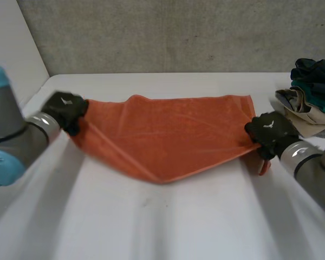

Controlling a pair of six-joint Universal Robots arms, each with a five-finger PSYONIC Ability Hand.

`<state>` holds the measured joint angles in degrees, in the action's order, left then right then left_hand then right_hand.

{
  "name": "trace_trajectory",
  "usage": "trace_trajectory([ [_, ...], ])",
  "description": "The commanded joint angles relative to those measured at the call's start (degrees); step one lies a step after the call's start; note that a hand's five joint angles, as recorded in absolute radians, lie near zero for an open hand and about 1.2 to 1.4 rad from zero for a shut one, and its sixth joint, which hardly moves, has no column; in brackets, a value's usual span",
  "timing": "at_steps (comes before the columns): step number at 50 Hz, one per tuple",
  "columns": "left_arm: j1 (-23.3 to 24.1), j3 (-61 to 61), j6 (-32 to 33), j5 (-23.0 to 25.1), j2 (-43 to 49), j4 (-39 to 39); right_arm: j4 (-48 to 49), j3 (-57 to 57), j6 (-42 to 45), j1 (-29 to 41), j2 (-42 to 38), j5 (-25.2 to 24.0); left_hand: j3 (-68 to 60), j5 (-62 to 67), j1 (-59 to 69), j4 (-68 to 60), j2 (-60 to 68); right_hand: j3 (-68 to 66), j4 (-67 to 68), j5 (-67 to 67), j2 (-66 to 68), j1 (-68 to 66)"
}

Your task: Fold the laundry.

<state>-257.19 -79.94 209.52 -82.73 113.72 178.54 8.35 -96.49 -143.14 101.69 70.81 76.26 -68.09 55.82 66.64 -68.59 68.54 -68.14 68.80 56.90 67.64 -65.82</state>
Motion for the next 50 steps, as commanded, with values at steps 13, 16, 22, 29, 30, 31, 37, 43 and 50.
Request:
trace_trajectory([
  [13,-9.29,-13.91,-3.94,1.69,-31.73,-6.71,-34.09,16.94,12.44,-3.17,15.33,1.43,-11.91,14.18,13.36,-11.41,11.46,-11.86,11.20,13.10,12.36,-14.18],
  [16,-9.12,-15.24,-3.77,1.78,-29.88,-6.10,-35.85,19.40,13.93,-2.55,7.96,2.57,-11.91,14.18,13.36,-11.41,11.46,-11.86,11.20,13.10,12.36,-14.18],
  [22,-6.67,-9.81,-2.80,1.08,-14.16,1.80,-35.42,24.84,18.07,-0.54,-0.93,6.61,-11.91,14.18,13.36,-11.41,11.46,-11.86,11.20,13.10,12.36,-14.18],
  [29,-2.27,10.03,-3.15,-5.06,-0.88,15.23,-22.18,40.22,15.79,3.33,-10.43,15.23,-11.91,14.18,13.36,-11.41,11.46,-11.86,11.20,13.10,12.36,-14.18],
  [30,-2.26,11.81,-3.41,-5.60,-0.44,17.26,-14.84,42.06,14.31,3.86,-10.26,15.32,-11.91,14.18,13.36,-11.41,11.46,-11.86,11.20,13.10,12.36,-14.18],
  [31,-2.26,13.48,-3.59,-5.95,-0.26,19.46,-10.32,42.34,13.25,4.04,-9.99,15.32,-11.91,14.18,13.36,-11.41,11.46,-11.86,11.20,13.10,12.36,-14.18],
  [37,-2.26,15.44,-10.08,-7.01,-0.78,44.12,23.69,36.21,5.25,3.77,-5.52,15.14,-11.91,14.18,13.36,-11.41,11.46,-11.86,11.20,13.10,12.36,-14.18],
  [43,-2.18,12.36,-11.50,-7.71,-0.96,45.68,27.26,31.54,3.83,4.13,-2.78,14.00,-11.91,14.18,13.36,-11.41,11.46,-11.86,11.20,13.10,12.36,-14.18],
  [50,-2.61,4.63,-11.50,-7.01,-0.87,41.37,15.57,30.13,2.69,4.04,-7.70,11.54,-11.91,14.18,13.36,-11.41,11.46,-11.86,11.20,13.10,12.36,-14.18],
])
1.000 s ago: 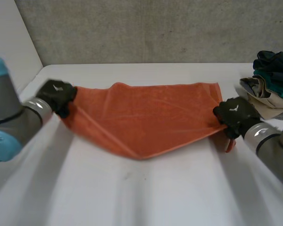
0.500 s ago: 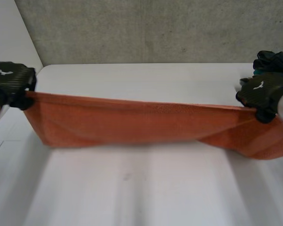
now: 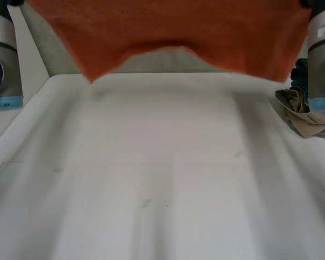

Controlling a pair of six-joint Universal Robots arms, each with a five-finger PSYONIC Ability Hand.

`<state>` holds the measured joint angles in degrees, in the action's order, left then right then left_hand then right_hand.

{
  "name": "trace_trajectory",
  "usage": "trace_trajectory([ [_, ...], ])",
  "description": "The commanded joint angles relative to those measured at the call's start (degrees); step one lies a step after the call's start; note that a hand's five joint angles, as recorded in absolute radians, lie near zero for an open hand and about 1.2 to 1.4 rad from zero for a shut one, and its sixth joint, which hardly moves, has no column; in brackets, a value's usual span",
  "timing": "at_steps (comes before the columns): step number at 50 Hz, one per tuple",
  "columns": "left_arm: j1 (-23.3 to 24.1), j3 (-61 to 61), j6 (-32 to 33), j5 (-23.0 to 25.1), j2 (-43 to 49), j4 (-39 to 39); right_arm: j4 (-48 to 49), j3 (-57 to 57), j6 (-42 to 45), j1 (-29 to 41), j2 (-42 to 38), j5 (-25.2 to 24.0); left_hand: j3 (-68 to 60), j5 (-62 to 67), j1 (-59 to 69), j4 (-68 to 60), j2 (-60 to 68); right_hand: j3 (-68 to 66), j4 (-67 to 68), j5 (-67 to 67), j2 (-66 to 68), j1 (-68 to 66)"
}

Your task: Fold the laundry.

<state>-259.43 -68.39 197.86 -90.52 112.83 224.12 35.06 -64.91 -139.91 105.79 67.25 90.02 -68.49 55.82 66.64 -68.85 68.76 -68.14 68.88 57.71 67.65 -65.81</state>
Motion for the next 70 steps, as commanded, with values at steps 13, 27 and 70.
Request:
trace_trajectory([
  [13,-0.02,-22.91,2.08,4.47,3.37,-17.02,-19.32,-5.40,1.92,-0.23,-17.42,-7.40,-11.51,14.18,13.36,-11.15,11.24,-11.86,11.12,12.29,12.35,-14.19],
  [27,-2.13,-37.60,25.10,4.03,-17.01,-62.37,-60.50,-21.28,12.98,-0.94,-0.57,-5.03,-11.51,14.18,13.36,-11.15,11.24,-11.86,11.12,12.29,12.35,-14.19],
  [70,0.69,4.05,4.65,-4.40,1.61,1.06,5.81,6.47,-2.28,-0.41,-7.67,-0.28,-11.51,14.18,13.36,-11.15,11.24,-11.86,11.12,12.29,12.35,-14.19],
])
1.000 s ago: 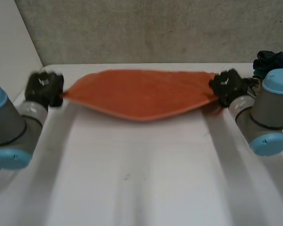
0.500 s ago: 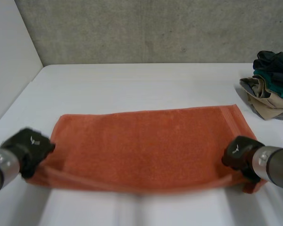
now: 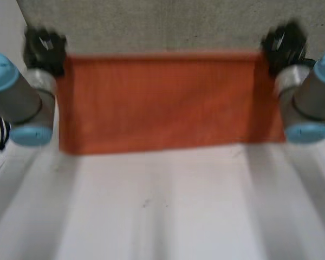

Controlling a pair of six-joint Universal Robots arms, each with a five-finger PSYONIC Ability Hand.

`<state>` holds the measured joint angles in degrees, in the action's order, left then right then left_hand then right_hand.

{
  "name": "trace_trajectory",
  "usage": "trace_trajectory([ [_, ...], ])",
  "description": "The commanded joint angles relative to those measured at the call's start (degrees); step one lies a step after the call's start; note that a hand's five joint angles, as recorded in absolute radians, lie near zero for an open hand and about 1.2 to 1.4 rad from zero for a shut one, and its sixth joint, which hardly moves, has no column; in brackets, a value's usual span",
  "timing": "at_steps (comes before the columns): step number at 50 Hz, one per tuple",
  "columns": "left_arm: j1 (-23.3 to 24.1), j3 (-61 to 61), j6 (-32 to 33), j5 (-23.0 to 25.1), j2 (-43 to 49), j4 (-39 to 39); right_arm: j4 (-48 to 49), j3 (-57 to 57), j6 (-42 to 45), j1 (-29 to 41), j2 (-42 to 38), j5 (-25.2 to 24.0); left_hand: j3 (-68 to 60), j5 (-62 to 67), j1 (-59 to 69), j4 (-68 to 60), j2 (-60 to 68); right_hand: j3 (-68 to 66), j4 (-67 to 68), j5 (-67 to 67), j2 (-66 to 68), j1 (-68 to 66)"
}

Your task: Fold the laundry.

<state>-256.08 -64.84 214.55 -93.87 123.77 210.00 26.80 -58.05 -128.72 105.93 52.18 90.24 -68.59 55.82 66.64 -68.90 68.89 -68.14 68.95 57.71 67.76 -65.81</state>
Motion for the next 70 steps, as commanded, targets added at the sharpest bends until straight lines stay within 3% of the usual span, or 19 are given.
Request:
trace_trajectory([
  [1,-3.02,0.07,-12.75,-1.14,-9.77,13.61,13.64,-0.83,-14.18,-0.55,7.67,-0.59,-11.41,14.18,13.36,-11.10,11.11,-11.86,11.05,12.29,12.24,-14.19],
  [6,-3.28,-2.74,-13.64,-1.05,-10.31,8.50,7.76,-3.30,-15.51,-0.19,8.64,-0.85,-11.41,14.18,13.36,-11.10,11.11,-11.86,11.05,12.29,12.24,-14.19],
  [12,-3.55,-9.24,-13.90,-0.70,-10.04,6.91,-0.77,-6.64,-15.60,-0.46,7.85,-4.63,-11.41,14.18,13.36,-11.10,11.11,-11.86,11.05,12.29,12.24,-14.19],
  [24,-5.57,-26.37,-14.08,1.49,-8.99,6.56,-7.72,-14.64,-16.47,-1.07,-1.19,-7.80,-11.41,14.18,13.36,-11.10,11.11,-11.86,11.05,12.29,12.24,-14.19],
  [32,-7.15,-30.69,-14.78,2.20,-9.51,6.82,-14.22,-13.67,-27.27,-3.97,-6.74,-7.97,-11.41,14.18,13.36,-11.10,11.11,-11.86,11.05,12.29,12.24,-14.19],
  [33,-7.24,-30.87,-14.87,2.20,-9.60,6.82,-14.84,-13.41,-28.59,-4.23,-6.91,-7.97,-11.41,14.18,13.36,-11.10,11.11,-8.26,7.45,8.68,8.64,-10.58],
  [34,-7.33,-31.05,-15.04,2.20,-9.69,6.82,-15.97,-12.80,-31.47,-4.76,-7.00,-7.89,-11.41,14.18,13.36,-11.10,11.11,8.10,-8.91,-7.67,-7.72,5.78],
  [37,-7.42,-31.14,-16.09,2.20,-10.22,6.74,-18.52,-12.09,-37.10,-5.81,-6.83,-7.89,-11.41,14.18,13.36,-11.10,11.11,22.71,-23.51,-22.28,-22.32,20.38],
  [44,-7.50,-31.31,-17.85,2.20,-11.71,6.47,-22.75,-11.47,-41.44,-7.66,-6.21,-7.97,-11.41,14.18,13.36,-11.10,11.11,23.41,-24.21,-22.98,-23.02,21.08],
  [48,-7.50,-31.40,-17.94,2.20,-11.80,6.30,-24.33,-11.56,-41.26,-7.75,-6.47,-8.50,-11.41,14.18,13.36,-11.10,11.11,14.02,-14.83,-13.59,-13.64,11.70],
  [51,-7.50,-31.92,-17.94,2.64,-12.33,6.21,-24.86,-11.47,-39.86,-8.19,-7.35,-8.68,-11.41,14.18,13.36,-11.10,11.11,-11.81,11.01,12.24,12.20,-14.14],
  [58,-7.50,-33.07,-17.77,2.82,-15.22,3.40,-27.06,-13.67,-30.64,-9.51,-4.29,-8.41,-11.41,14.18,13.36,-11.10,11.11,-11.86,11.05,12.29,12.24,-14.19],
  [61,-7.50,-34.21,-17.33,2.99,-18.91,-1.95,-29.86,-17.26,-23.09,-9.77,0.98,-8.50,-11.41,14.18,13.36,-11.10,11.11,-11.86,11.05,12.29,12.24,-14.19],
  [65,-7.33,-35.44,-16.63,4.39,-25.06,-13.28,-36.27,-23.24,-10.00,-10.48,10.20,-8.41,-11.41,14.18,13.36,-11.10,11.11,-11.86,11.05,12.29,12.24,-14.19],
  [67,-7.42,-36.49,-13.65,6.33,-29.19,-22.77,-41.70,-27.62,-1.76,-11.18,16.34,-8.06,-11.41,14.18,13.36,-11.10,11.11,-11.86,11.05,12.29,12.24,-14.19],
  [70,-7.94,-39.48,-3.30,8.61,-34.20,-36.56,-49.26,-33.42,7.83,-13.01,23.64,-7.80,-11.41,14.18,13.36,-11.10,11.11,-11.86,11.05,12.29,12.24,-14.19],
])
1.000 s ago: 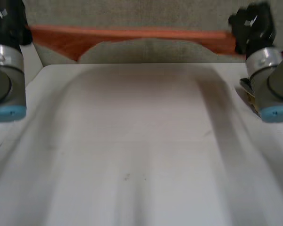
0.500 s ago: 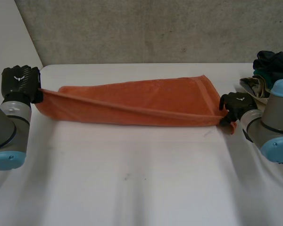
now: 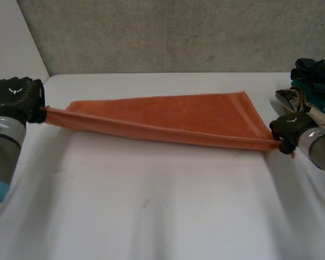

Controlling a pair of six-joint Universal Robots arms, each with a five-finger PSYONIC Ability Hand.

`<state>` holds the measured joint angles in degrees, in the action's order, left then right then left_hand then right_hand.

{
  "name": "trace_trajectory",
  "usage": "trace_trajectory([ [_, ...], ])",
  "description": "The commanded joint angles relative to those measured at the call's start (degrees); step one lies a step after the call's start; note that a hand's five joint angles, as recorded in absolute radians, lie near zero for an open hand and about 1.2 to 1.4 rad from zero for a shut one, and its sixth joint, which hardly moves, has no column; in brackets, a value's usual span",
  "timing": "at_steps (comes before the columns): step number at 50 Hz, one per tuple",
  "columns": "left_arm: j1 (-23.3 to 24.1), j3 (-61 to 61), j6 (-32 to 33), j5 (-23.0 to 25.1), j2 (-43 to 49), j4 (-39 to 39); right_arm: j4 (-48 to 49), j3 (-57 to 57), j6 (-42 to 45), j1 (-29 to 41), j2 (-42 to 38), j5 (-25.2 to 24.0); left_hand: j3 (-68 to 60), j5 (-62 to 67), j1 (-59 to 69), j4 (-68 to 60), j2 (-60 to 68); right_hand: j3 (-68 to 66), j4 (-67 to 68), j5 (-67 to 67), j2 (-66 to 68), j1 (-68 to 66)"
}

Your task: Fold the laundry.

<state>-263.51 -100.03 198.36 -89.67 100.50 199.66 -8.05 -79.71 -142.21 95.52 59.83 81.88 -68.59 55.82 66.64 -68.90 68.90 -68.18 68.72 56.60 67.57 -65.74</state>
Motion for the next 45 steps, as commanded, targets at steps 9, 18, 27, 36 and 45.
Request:
trace_trajectory([
  [9,-1.74,-10.80,37.63,4.33,-11.99,-32.41,-19.12,-18.55,33.31,-5.61,19.72,0.12,-11.41,14.18,13.36,-11.10,11.10,-11.82,11.28,13.40,12.43,-14.26],
  [18,2.48,2.63,22.17,4.33,1.53,-19.31,-1.91,-8.99,21.02,-1.14,7.43,2.23,-11.41,14.18,13.36,-11.10,11.10,-11.82,11.28,13.40,12.43,-14.26],
  [27,5.29,20.56,18.47,-0.49,20.43,-13.42,9.44,3.06,18.54,4.32,-5.32,7.59,-11.41,14.18,13.36,-11.10,11.10,-11.82,11.28,13.40,12.43,-14.26],
  [36,7.75,34.90,18.20,-4.90,32.92,-8.15,20.78,12.38,19.24,5.29,-14.20,8.30,-11.41,14.18,13.36,-11.10,11.10,-11.82,11.28,13.40,12.43,-14.26],
  [45,10.83,35.52,18.20,-5.25,35.03,-1.29,27.12,16.96,18.81,6.69,-19.83,9.79,58.59,-55.82,-56.64,58.90,-58.90,58.18,-58.72,-56.60,-57.57,55.74],
])
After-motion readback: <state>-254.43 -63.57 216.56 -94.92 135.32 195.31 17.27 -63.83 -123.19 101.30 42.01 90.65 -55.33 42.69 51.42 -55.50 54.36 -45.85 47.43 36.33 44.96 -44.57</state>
